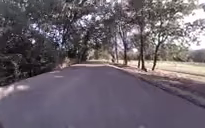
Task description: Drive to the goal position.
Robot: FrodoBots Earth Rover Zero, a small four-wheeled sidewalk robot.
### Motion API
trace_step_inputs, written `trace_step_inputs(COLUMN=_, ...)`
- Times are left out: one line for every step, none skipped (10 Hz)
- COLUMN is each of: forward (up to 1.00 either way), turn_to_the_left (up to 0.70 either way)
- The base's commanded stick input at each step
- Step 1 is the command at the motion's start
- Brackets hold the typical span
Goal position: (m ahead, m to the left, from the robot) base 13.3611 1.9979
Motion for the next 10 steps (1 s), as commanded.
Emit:
trace_step_inputs(forward=0.7, turn_to_the_left=0.0)
trace_step_inputs(forward=0.7, turn_to_the_left=0.0)
trace_step_inputs(forward=0.7, turn_to_the_left=0.0)
trace_step_inputs(forward=0.7, turn_to_the_left=0.0)
trace_step_inputs(forward=0.7, turn_to_the_left=0.0)
trace_step_inputs(forward=0.7, turn_to_the_left=0.07)
trace_step_inputs(forward=0.7, turn_to_the_left=0.29)
trace_step_inputs(forward=0.7, turn_to_the_left=0.35)
trace_step_inputs(forward=0.7, turn_to_the_left=0.17)
trace_step_inputs(forward=0.7, turn_to_the_left=0.0)
